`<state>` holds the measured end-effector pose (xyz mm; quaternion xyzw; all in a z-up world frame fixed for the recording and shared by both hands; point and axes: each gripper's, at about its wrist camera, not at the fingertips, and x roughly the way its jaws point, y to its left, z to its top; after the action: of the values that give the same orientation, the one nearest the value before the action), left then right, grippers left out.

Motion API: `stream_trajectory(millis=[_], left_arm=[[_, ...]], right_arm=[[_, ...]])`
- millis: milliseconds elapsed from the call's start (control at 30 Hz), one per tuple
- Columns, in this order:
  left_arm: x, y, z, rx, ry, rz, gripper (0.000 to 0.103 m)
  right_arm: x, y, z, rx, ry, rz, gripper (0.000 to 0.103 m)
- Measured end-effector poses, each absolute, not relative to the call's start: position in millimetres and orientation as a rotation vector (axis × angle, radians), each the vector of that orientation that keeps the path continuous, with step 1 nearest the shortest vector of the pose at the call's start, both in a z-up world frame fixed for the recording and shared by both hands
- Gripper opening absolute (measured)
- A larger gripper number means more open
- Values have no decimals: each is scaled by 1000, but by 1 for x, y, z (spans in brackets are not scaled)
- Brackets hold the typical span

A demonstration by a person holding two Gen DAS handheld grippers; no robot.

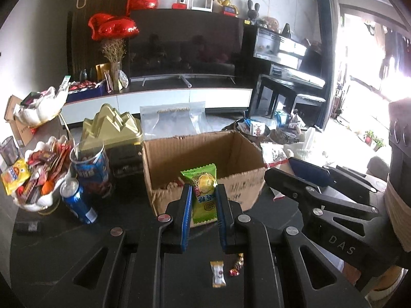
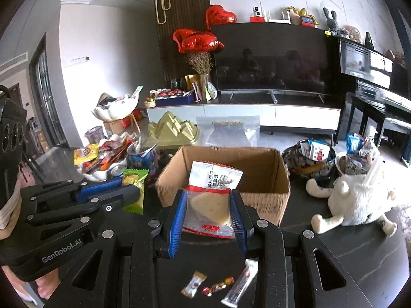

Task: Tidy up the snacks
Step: 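Lift both held packs and carry them over the cardboard box, then open both tools to drop the packs into the box, then move both open tools back down to the remaining candies on the table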

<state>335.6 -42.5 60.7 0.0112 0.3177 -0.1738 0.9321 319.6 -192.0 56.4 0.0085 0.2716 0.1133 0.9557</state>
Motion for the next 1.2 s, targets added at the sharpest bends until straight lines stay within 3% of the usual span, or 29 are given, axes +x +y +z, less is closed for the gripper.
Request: stream_trajectory(millis=[700, 767, 833, 1200], left_arm=[[445, -60, 35, 35, 712, -324, 19], [452, -60, 31, 35, 722, -313, 23], [455, -58, 28, 26, 727, -297, 43], [409, -56, 34, 62, 676, -273, 53]], right_arm=[[432, -215, 36, 67, 617, 215, 36], [439, -218, 31, 84, 633, 191, 39], [443, -222, 27, 92, 639, 168, 48], [403, -224, 21, 65, 650, 149, 51]])
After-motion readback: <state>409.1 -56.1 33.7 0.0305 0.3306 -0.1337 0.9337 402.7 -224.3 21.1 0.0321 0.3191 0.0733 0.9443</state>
